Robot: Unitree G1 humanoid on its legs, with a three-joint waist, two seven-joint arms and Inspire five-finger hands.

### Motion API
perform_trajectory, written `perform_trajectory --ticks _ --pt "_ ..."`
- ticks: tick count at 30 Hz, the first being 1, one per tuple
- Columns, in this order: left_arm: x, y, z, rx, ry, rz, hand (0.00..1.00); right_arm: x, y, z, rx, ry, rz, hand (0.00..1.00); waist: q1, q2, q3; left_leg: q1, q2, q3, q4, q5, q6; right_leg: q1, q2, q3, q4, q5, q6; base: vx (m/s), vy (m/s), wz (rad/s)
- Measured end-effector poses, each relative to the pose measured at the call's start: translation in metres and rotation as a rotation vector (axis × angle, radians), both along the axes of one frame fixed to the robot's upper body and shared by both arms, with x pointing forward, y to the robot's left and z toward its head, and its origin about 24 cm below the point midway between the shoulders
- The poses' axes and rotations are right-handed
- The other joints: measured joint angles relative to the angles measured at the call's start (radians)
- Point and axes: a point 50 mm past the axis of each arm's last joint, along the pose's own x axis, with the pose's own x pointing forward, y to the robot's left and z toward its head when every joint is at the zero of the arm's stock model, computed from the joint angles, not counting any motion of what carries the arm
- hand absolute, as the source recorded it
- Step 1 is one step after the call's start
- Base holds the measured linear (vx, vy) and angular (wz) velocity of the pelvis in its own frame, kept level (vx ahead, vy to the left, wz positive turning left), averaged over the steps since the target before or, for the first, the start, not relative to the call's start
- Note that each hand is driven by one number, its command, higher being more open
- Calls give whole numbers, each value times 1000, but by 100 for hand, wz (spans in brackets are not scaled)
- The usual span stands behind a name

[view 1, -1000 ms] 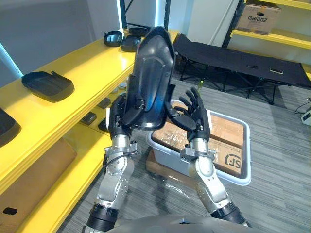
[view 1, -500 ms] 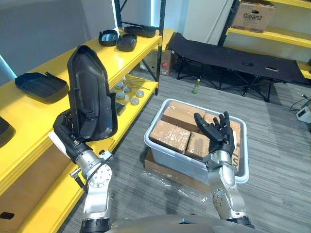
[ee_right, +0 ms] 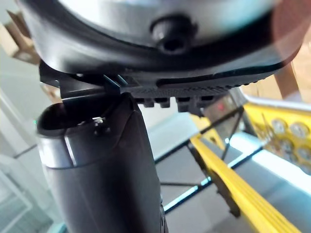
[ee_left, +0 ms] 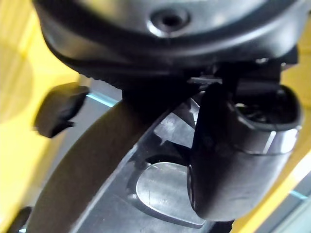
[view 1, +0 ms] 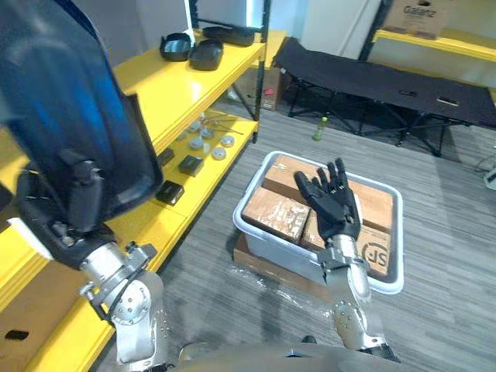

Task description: Walk over and take three plastic housings, then place them on the shelf

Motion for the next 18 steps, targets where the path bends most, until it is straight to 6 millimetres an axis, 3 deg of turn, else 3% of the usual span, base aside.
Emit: perform_trajectory --ticks 4,9,14,16,18 --pt "-17 8 14 40 -87 73 0 7 15 7 -37 -40 67 100 55 10 6 -13 -5 -57 2 -5 6 37 -2 -58 0 -16 11 -2 10 37" --pt "-38 22 5 39 -5 167 0 13 19 15 -52 -88 110 100 99 3 5 -34 -9 -100 8 -6 5 46 -1 -102 0 -29 13 3 26 27" --pt "-42 24 -1 -22 7 149 0 17 27 20 -68 -101 166 100 108 3 26 -102 -19 -177 83 -15 8 86 1 -188 11 -53 19 25 17 49" --pt "-39 23 -2 -38 -3 103 0 16 28 17 -79 -84 171 100 101 -1 30 -151 -28 -170 92 24 41 101 -3 -267 38 -93 13 21 -21 122" --pt "-33 19 -1 -37 -19 17 0 15 24 14 -126 -72 146 100 92 -8 36 -192 -25 -73 77 76 90 120 -6 -360 68 -128 10 9 -24 155"
